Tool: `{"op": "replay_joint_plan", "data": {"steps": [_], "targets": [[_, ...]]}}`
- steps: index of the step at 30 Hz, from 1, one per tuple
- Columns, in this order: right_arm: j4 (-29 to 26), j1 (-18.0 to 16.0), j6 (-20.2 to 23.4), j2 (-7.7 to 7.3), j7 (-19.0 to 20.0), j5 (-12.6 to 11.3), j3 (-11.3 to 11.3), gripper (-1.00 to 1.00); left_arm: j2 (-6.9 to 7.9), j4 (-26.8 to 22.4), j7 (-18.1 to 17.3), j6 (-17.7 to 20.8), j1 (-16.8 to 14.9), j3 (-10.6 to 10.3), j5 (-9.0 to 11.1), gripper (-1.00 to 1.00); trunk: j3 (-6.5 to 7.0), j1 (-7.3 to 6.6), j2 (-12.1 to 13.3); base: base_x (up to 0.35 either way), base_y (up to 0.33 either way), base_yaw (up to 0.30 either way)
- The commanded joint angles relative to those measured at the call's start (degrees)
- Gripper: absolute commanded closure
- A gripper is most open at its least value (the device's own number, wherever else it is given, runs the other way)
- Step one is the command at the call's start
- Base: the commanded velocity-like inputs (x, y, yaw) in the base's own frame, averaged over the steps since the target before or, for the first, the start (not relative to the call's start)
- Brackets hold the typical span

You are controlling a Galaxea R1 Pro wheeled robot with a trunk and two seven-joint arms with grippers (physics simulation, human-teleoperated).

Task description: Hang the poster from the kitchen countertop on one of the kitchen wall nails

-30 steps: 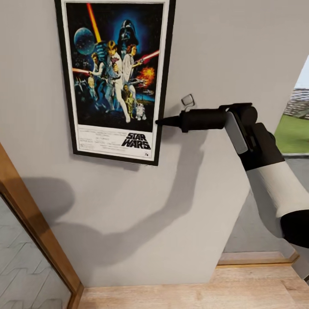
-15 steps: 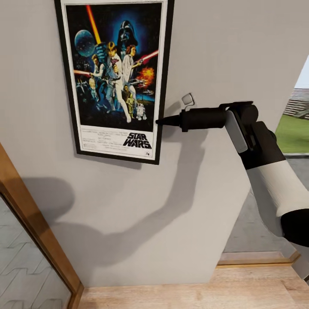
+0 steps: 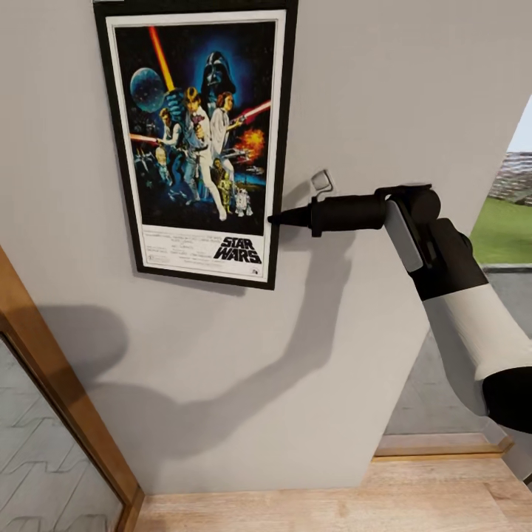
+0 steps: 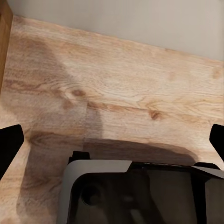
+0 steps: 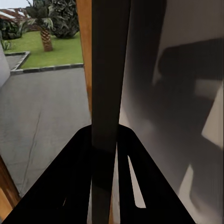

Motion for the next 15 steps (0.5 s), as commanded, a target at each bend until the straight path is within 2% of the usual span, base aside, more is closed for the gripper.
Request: {"op": "replay_joint_plan", "data": {"steps": [1, 6, 15], "targets": [[0.00, -0.06, 0.19, -0.05, 0.02, -0.37, 0.11, 1.00, -0.01, -0.04, -0.31, 0.07, -0.01, 0.09, 0.32, -1.00, -0.12, 0.04, -0.12, 0.000, 0.000, 0.000], [0.04, 0.05, -2.40, -0.33, 0.07, -0.38, 0.15, 1.00, -0.01, -0.03, -0.31, 0.07, 0.00, 0.08, 0.32, -1.00, -0.12, 0.04, -0.12, 0.000, 0.000, 0.000], [0.05, 0.08, -3.30, -0.50, 0.08, -0.38, 0.19, 1.00, -0.01, -0.03, -0.31, 0.07, -0.01, 0.08, 0.32, -1.00, -0.12, 0.04, -0.12, 0.000, 0.000, 0.000]]}}
